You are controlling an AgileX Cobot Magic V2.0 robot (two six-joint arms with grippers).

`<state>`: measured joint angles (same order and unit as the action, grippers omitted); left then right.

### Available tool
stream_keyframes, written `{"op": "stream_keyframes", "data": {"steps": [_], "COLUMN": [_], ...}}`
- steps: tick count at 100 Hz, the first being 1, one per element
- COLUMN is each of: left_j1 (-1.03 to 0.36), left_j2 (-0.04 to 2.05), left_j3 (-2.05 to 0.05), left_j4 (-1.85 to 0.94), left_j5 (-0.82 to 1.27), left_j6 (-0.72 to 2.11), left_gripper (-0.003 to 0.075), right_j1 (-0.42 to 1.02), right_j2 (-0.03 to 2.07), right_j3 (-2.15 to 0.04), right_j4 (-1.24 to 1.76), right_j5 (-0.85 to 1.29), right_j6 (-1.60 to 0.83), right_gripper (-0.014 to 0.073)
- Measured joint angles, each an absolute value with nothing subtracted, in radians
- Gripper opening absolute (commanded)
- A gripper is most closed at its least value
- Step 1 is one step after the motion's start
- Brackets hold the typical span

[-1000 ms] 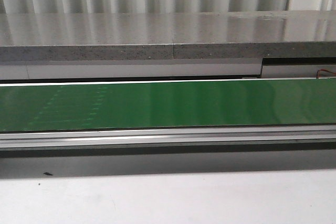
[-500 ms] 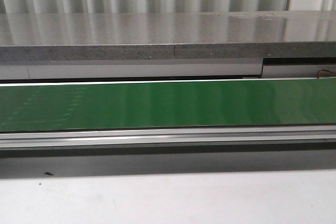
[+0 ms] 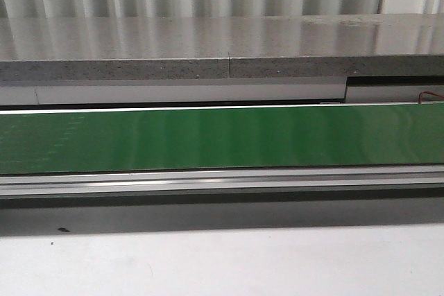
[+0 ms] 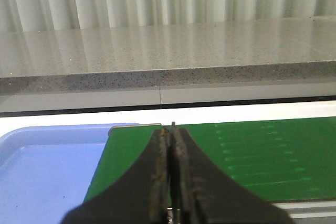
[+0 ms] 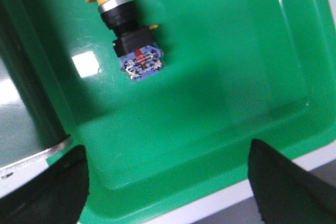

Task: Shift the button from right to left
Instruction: 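Grasp the yellow-capped button by its black body with the right gripper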

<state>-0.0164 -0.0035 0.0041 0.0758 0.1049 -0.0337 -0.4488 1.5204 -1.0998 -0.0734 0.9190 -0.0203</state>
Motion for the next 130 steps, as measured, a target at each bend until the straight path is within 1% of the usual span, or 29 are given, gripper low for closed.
{"op": "stream_keyframes", "data": {"steps": [31,64,67,71,74,86,92,97,114,130], "left_j1": [-0.016,-0.016,-0.016,-0.016,-0.016,-0.016,-0.016,-0.016,-0.016,-0.016], "left_j2": [-0.004,-0.004,-0.004,-0.004,-0.004,-0.004,-0.004,-0.004,-0.004,-0.004], "left_j3": [0.004,0.004,0.004,0.004,0.004,0.004,0.004,0.004,0.004,0.004], "left_j4": [0.076,0.076,0.076,0.076,0.076,0.076,0.076,0.076,0.076,0.076], "left_j5": [0.105,0.105,0.105,0.105,0.105,0.105,0.105,0.105,0.105,0.105], "left_j6": [-0.034,-0.034,-0.034,-0.034,-0.034,-0.034,-0.034,-0.034,-0.034,-0.034], "left_gripper": [-0.002,-0.0021,-0.0021,-0.002,-0.002,-0.002,-0.002,-0.0021,-0.002,-0.002], "right_j1": [-0.449,-0.449,-0.449,-0.449,-0.449,-0.449,-0.447,-0.447,-0.443,-0.407], "right_j2": [1.735,1.886,1.895,1.908,1.916,1.942,1.942,1.942,1.942,1.87], "right_j3": [-1.107,-1.212,-1.219,-1.228,-1.231,-1.237,-1.238,-1.238,-1.254,-1.264], "right_j4": [-0.073,-0.073,-0.073,-0.073,-0.073,-0.053,-0.051,-0.049,-0.049,-0.051], "right_j5": [0.799,0.793,0.793,0.793,0.795,0.806,0.808,0.808,0.827,0.857], "right_j6": [-0.047,-0.074,-0.079,-0.087,-0.096,-0.134,-0.141,-0.143,-0.145,-0.145], "right_gripper": [0.0612,0.061,0.0598,0.0557,0.0515,0.0295,0.023,0.0219,0.022,0.022]}}
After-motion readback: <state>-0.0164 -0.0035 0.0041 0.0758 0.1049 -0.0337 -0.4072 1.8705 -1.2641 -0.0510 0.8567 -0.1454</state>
